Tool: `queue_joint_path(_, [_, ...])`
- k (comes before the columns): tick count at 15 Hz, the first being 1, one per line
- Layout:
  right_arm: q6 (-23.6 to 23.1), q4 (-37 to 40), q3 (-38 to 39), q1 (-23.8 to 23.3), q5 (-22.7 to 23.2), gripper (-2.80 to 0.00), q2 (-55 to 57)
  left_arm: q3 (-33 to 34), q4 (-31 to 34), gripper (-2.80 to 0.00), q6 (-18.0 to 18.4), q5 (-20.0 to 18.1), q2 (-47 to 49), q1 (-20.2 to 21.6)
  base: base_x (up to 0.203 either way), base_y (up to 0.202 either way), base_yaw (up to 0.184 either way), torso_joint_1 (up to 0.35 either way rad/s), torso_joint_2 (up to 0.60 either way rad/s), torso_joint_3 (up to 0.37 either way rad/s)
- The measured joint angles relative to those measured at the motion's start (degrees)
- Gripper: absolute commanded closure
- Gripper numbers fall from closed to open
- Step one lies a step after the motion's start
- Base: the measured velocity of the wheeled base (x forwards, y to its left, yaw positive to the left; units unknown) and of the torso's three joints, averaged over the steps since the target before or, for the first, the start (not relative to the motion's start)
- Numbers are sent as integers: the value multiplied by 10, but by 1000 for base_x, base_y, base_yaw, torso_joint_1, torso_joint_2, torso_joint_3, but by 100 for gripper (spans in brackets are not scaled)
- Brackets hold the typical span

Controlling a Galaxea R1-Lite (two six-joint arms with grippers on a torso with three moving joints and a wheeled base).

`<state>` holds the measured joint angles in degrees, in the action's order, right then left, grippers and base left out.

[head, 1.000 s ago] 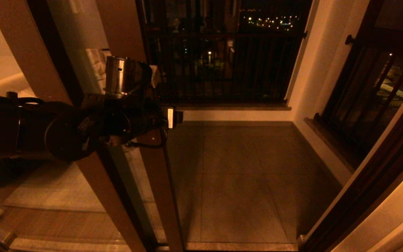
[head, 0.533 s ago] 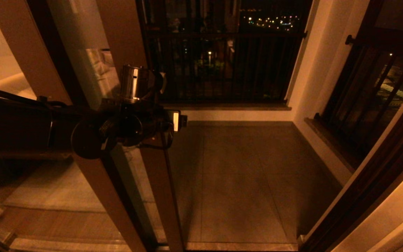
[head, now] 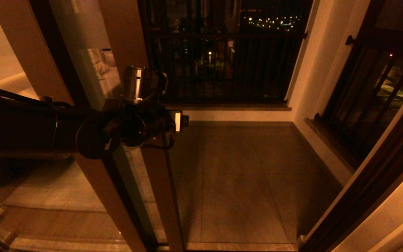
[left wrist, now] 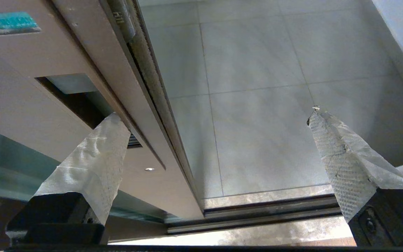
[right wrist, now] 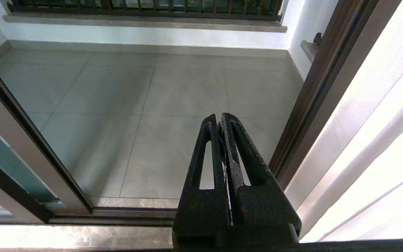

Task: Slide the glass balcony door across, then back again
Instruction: Close the slid door

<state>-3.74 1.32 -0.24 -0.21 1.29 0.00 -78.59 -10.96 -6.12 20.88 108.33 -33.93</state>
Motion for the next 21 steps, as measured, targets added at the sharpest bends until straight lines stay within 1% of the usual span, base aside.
queue_joint_path(14, [0,0,0,0,0,0,0,1,-1,-280,0,-4,1,-23,0,0,0,0,0,0])
queue_joint_path(18, [0,0,0,0,0,0,0,4,-2,-280,-1,0,8,-33,0,0,0,0,0,0])
queue_joint_path(19, [0,0,0,0,0,0,0,7,-6,-280,-1,1,10,-35,0,0,0,0,0,0])
queue_joint_path(21, [0,0,0,0,0,0,0,21,-43,-280,1,-1,8,-37,0,0,0,0,0,0])
